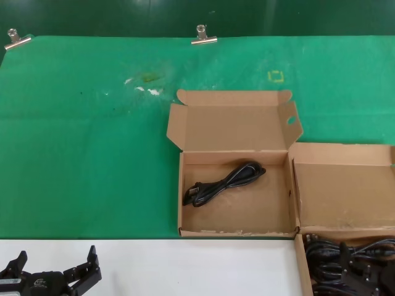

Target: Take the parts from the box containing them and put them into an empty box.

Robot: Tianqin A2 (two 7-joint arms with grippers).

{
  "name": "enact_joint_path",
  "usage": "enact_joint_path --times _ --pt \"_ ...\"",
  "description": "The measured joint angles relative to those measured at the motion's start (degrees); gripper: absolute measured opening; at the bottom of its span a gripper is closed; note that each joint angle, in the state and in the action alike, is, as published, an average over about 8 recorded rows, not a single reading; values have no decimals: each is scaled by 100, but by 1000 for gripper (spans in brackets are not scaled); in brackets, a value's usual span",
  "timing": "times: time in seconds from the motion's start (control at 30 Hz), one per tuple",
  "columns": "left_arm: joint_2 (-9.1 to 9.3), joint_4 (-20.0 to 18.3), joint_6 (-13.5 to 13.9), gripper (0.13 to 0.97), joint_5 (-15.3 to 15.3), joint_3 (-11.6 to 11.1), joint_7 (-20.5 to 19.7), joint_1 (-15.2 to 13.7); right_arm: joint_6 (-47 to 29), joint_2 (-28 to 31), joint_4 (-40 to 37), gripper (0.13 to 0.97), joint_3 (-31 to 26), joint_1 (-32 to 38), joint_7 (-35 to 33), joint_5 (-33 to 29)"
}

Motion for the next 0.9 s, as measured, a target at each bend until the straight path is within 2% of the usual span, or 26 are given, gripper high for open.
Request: enact_joint_path --times 0.9 --pt "41 -37 97 966 86 -7 0 46 18 -3 8 966 11 -22 8 9"
